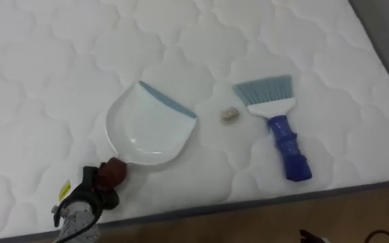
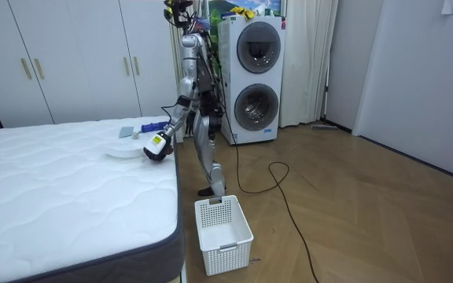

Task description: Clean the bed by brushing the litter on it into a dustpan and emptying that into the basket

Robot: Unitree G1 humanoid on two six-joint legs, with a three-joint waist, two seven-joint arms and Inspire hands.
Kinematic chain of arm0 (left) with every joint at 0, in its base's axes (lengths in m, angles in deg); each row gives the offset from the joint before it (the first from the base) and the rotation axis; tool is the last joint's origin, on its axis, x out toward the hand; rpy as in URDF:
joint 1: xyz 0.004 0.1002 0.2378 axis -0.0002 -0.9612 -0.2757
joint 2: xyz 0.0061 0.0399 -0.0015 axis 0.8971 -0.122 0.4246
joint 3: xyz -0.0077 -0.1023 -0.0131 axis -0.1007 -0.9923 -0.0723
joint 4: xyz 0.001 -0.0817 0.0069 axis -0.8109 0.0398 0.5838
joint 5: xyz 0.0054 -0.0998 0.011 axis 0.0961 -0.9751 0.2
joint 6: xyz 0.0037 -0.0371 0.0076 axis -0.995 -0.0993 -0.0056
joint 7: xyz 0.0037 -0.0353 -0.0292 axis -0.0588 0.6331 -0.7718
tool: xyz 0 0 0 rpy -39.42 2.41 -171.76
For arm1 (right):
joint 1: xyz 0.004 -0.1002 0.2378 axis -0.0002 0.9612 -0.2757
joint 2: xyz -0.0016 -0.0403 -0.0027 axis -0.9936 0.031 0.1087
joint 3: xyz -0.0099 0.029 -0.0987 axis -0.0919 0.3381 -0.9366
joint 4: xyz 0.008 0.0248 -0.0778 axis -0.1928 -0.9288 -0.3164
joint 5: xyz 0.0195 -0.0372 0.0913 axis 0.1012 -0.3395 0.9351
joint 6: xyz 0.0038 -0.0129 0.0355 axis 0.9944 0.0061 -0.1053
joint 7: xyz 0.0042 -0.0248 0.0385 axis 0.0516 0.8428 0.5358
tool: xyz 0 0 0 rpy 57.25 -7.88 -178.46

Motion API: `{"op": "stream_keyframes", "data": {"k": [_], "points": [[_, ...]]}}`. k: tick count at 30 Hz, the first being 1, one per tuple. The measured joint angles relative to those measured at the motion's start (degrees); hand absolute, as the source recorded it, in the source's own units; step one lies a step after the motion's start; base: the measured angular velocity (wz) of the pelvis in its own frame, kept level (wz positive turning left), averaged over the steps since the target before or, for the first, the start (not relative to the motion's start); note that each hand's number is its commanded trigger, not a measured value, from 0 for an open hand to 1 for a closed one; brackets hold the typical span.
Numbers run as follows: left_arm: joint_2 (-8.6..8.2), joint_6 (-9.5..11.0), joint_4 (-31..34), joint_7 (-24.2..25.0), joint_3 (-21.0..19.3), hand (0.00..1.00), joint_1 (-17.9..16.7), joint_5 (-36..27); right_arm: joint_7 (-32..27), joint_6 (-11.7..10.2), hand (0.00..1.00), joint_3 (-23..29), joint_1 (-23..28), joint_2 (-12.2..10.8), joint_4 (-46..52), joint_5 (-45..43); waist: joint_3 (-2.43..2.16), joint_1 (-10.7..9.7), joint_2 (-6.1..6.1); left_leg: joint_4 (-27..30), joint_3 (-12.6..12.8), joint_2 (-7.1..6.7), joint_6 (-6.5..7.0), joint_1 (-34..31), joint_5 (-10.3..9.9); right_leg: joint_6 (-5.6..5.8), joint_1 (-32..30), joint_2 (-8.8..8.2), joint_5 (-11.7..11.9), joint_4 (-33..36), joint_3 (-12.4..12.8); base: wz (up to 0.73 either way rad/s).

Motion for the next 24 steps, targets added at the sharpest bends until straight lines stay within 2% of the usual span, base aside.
{"op": "stream_keyframes", "data": {"k": [4,7,9,15,19,21,23,24], "points": [[0.83,-0.15,1.93,0.06,1.10,1.00,-1.40,0.18,-0.09,-0.77,0.00,1.76,-0.21,1.39,-0.03,4.90,0.03,-0.01,0.87,0.28,-0.06,-0.03,0.00,0.02,0.00,-0.02,0.05,0.02,0.02,0.25,-0.47,0.02],[0.96,-0.43,2.36,0.13,1.04,1.00,-1.43,2.50,-0.30,-0.78,0.00,6.80,-0.42,2.12,-0.13,12.76,0.10,0.03,1.76,0.38,-0.18,-0.10,0.01,0.08,0.01,-0.01,-0.05,-0.16,0.02,0.82,-0.47,0.01],[1.45,-0.75,4.50,0.18,1.01,1.00,-1.65,4.23,-0.84,-0.76,0.00,10.05,-1.05,2.71,-0.02,18.89,0.12,0.19,2.07,0.76,0.06,-0.10,0.02,-0.10,0.01,-0.03,-0.45,-0.17,0.01,1.26,0.49,-0.06],[2.78,-0.38,6.26,0.21,1.28,1.00,-1.79,4.96,-2.03,-1.72,0.00,12.30,-4.19,5.08,0.10,25.86,0.13,-0.15,1.93,1.04,1.80,-0.15,0.17,-0.28,0.10,-0.02,-1.55,-0.02,-0.18,1.95,2.34,-0.14],[4.22,-0.40,8.14,0.90,2.34,1.00,-2.59,5.93,-3.66,-1.65,0.00,13.97,-4.25,6.81,1.45,25.95,0.14,-0.16,1.48,1.30,2.16,-0.33,0.26,-1.05,0.16,-0.01,-2.94,-0.16,-0.17,3.13,2.46,-0.06],[4.64,-0.36,9.62,1.54,3.64,1.00,-3.94,5.91,-5.60,-1.67,0.00,14.62,-4.24,8.46,4.02,25.81,0.10,-0.16,1.34,1.20,2.77,-0.55,0.28,-0.68,0.16,0.12,-3.29,-0.38,-0.24,3.93,2.94,-0.12],[4.86,-0.36,9.60,2.60,3.78,1.00,-4.31,5.88,-7.16,-1.76,0.00,16.05,-4.28,9.03,7.16,25.39,0.14,-0.13,0.96,0.97,3.22,-0.65,0.29,-0.56,0.17,0.19,-3.60,-0.36,-0.28,4.15,3.51,-0.14],[5.32,-0.36,9.97,3.05,3.77,1.00,-4.61,5.87,-8.70,-1.76,0.00,17.05,-4.36,9.14,9.92,25.28,0.03,-0.01,0.63,1.07,3.50,-0.66,0.30,-1.10,0.17,0.20,-4.35,-0.27,-0.29,4.27,3.97,-0.13]]}}
